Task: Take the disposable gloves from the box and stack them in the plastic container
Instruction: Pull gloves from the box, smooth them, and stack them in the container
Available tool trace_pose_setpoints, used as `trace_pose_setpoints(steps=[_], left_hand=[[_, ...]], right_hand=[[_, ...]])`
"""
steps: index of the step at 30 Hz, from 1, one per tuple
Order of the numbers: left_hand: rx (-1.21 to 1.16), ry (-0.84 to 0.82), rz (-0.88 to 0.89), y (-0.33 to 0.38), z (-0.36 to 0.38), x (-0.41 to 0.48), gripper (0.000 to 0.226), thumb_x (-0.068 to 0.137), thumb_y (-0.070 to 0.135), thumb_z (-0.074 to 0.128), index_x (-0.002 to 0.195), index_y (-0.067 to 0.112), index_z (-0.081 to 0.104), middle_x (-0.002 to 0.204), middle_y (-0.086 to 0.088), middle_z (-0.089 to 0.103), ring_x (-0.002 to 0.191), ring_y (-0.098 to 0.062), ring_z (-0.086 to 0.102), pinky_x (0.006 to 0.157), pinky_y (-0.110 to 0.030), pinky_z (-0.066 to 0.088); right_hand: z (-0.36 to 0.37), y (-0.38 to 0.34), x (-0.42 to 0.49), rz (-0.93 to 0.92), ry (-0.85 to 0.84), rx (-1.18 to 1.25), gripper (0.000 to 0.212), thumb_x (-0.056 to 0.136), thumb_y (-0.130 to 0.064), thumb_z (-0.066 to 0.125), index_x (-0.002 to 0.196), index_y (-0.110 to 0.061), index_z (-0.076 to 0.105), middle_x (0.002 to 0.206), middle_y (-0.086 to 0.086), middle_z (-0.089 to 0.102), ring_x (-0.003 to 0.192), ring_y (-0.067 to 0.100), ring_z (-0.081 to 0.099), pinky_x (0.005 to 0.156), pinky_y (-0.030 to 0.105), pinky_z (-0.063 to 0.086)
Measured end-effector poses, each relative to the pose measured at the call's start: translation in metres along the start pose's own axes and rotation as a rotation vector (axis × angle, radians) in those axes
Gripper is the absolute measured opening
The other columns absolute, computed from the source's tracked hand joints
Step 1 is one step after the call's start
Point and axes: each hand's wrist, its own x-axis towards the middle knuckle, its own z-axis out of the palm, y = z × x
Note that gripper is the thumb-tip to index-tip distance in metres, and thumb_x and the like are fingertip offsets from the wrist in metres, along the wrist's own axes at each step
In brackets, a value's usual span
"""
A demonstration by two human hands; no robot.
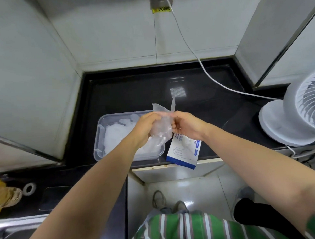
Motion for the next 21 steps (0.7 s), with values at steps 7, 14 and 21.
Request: trace_pose_setpoints(steps=[7, 14, 21], left_hand=[[0.181, 0.267, -0.094, -0.017, -0.049, 0.004, 0.033, 0.092, 0.045, 0.061, 0.117, 0.026, 0.052, 0.119, -0.002, 0.056, 0.108, -0.022, 0.056, 0.099, -0.039, 0.048], [0.496, 0.313, 0.101, -0.020, -0.074, 0.003, 0.019, 0.090, 0.048, 0.060, 0.101, 0.033, 0.058, 0.123, -0.005, 0.058, 0.117, -0.024, 0.053, 0.106, -0.043, 0.043], [0.370, 0.466, 0.200, -0.028, -0.091, 0.002, 0.017, 0.098, 0.031, 0.053, 0.083, 0.027, 0.060, 0.094, -0.005, 0.062, 0.090, -0.019, 0.056, 0.080, -0.019, 0.045]], right_hand=[[0.024, -0.002, 0.016, -0.126, 0.058, -0.055, 0.023, 0.096, -0.031, 0.060, 0.110, -0.013, 0.066, 0.108, 0.004, 0.070, 0.109, 0.017, 0.063, 0.095, 0.030, 0.049], [0.049, -0.002, 0.032, -0.118, 0.043, -0.227, 0.020, 0.092, -0.029, 0.067, 0.097, -0.012, 0.076, 0.098, 0.006, 0.075, 0.097, 0.022, 0.070, 0.087, 0.034, 0.053], [0.061, -0.004, 0.038, -0.034, -0.094, -0.125, 0.032, 0.090, -0.012, 0.070, 0.120, -0.001, 0.064, 0.107, 0.014, 0.070, 0.099, 0.025, 0.070, 0.086, 0.034, 0.057]])
